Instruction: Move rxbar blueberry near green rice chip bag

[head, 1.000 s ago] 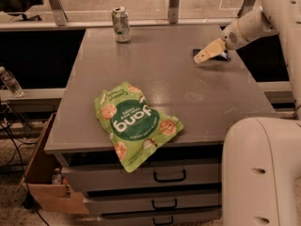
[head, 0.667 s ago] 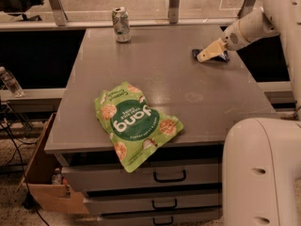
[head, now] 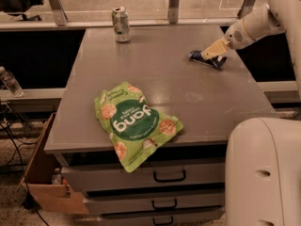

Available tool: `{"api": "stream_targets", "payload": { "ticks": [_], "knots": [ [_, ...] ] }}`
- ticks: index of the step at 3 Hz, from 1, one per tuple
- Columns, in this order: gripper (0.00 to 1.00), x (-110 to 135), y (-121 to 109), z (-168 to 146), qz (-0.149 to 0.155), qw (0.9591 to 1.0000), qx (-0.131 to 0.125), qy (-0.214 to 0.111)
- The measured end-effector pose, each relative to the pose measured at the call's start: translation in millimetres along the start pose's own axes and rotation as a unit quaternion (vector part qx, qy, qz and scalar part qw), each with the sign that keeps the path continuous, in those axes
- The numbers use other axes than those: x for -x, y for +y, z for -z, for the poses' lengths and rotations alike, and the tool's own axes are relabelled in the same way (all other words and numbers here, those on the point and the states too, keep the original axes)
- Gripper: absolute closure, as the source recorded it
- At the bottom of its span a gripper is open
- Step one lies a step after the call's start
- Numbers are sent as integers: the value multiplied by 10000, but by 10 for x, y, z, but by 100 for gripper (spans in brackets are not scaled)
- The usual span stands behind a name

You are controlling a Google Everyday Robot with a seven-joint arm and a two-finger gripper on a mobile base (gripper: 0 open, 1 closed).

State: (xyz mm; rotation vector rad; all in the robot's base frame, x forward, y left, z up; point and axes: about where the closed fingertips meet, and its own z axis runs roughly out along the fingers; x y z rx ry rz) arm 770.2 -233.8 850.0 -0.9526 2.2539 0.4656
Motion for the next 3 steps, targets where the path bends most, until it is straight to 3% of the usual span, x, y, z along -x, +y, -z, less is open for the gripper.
{"api": "stream_targets", "payload": {
  "ticks": [1,2,3],
  "knots": [
    [100,50,70,192,36,10000,-4,-37],
    [100,167,171,389,148,9998,-24,-89],
    [100,393,406,656,231,9988,124,-417]
  ]
}}
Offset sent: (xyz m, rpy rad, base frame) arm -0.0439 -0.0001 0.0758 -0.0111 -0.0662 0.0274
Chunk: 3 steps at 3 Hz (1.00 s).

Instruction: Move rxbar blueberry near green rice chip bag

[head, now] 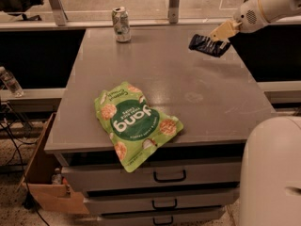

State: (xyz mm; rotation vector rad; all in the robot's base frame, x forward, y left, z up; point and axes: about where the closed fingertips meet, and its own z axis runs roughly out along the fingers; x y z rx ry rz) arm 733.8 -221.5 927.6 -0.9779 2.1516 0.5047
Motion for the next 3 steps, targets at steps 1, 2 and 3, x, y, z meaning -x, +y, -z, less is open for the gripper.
{"api": "stream_targets", "payload": {
  "ticks": [1,2,3],
  "knots": [
    [100,0,0,-2,0,10000,1,0],
    [100,-68,77,-126,40,9995,196,232],
    [100,-216,212,-72,9,9978,453,491]
  ]
}}
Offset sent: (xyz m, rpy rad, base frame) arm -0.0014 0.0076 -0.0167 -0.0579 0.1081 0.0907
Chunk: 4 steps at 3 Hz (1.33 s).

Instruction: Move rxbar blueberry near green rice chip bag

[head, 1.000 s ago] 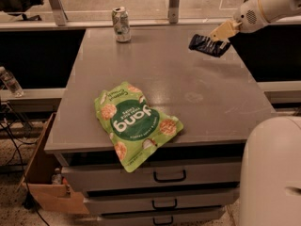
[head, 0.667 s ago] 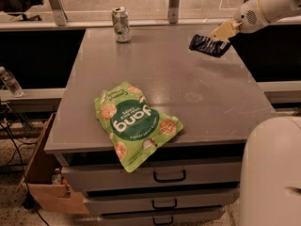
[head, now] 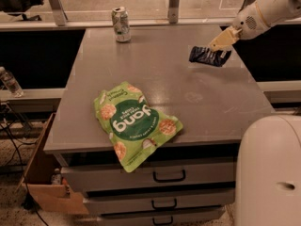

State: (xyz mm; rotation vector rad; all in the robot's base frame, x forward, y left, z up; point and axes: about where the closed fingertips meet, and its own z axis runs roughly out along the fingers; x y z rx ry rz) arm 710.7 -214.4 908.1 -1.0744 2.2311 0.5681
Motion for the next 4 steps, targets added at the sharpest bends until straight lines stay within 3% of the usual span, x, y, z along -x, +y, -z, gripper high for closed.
{"api": "stream_targets", "payload": {
  "ticks": [2,3,4],
  "knots": [
    [100,-286,422,314,-183,9977,553,335],
    [100,-433,676,403,-418,9942,922,357],
    [100,-564,994,401,-672,9879,1354,346]
  ]
}}
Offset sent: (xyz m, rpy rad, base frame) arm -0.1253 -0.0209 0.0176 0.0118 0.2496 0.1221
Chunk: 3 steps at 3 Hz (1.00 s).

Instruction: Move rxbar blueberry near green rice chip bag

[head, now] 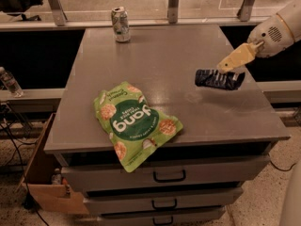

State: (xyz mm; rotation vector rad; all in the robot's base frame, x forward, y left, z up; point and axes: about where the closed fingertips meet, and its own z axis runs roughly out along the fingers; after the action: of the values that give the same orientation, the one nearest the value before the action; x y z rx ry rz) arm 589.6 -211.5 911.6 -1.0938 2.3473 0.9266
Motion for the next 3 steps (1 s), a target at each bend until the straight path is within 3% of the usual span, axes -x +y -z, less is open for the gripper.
{"api": "stream_targets", "payload": {
  "ticks": [1,3],
  "knots": [
    [100,-151,343,-211,-171,9984,540,37],
    [100,-428,669,-555,-355,9937,1054,145]
  ]
}}
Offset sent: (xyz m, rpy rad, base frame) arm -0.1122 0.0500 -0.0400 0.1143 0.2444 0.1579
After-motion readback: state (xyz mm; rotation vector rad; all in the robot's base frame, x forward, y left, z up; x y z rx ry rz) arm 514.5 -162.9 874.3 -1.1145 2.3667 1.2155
